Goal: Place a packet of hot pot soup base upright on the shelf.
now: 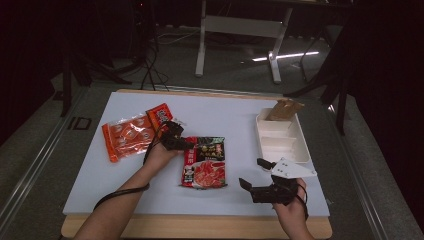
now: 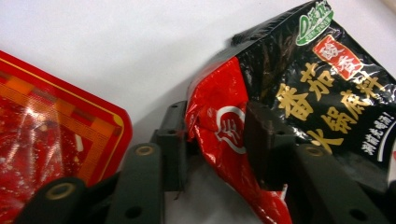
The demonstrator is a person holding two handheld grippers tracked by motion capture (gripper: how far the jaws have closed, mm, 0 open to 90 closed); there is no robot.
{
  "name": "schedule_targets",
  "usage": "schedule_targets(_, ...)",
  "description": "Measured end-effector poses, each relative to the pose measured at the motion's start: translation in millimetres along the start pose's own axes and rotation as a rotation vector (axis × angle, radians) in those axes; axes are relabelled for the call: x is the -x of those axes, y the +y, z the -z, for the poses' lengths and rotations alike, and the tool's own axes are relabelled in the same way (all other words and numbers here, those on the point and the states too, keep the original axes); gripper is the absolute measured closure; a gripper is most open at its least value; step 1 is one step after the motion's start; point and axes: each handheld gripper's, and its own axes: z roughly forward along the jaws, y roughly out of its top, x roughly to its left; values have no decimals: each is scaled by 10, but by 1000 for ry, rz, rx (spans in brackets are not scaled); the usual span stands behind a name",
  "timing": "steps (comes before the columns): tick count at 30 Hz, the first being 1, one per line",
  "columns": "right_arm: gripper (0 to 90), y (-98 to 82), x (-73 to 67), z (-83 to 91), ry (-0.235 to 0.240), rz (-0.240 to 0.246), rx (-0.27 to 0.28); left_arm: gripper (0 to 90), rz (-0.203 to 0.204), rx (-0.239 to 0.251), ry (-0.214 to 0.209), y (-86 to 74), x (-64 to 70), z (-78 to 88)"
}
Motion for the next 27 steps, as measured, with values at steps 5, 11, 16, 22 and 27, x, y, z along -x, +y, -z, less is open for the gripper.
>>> schedule_targets(5,124,0,7,-5,-4,3,-5,778,-2,-19,27,20,29,4)
schedule_targets(11,124,2,22,-3,-2,-9,1,838,1,-24,46,80,101,40)
schedule_targets(16,132,-1,40,-1,-3,-15,-5,846,17,11,34,89,132,107)
schedule_targets(22,122,13,53,14,1,-26,15,857,-1,43,25,123,194,219)
schedule_targets(27,123,22,61,23,-9,-23,3,860,-20,73,20,160,275,317)
